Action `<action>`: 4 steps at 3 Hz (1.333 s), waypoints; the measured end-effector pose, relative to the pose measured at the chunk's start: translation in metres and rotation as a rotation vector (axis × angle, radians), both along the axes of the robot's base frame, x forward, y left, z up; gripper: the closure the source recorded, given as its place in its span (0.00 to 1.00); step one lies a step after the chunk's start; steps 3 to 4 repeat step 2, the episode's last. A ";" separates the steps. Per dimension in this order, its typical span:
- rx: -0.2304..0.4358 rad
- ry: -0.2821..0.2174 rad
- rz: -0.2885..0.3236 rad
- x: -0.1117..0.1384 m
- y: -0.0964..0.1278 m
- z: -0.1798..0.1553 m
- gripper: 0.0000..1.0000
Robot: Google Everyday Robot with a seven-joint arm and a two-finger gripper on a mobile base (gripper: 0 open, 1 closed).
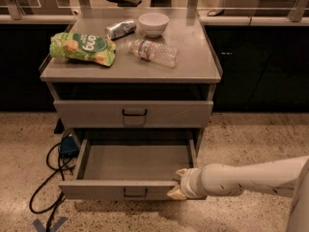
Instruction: Open middle drawer
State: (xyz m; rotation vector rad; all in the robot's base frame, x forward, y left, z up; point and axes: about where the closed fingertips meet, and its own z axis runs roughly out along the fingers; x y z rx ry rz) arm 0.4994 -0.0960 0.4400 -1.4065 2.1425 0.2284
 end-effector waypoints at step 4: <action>0.000 0.000 0.000 0.000 0.000 0.000 0.00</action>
Offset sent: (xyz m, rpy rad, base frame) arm 0.0000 0.0000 0.0000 0.0000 0.0000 0.0000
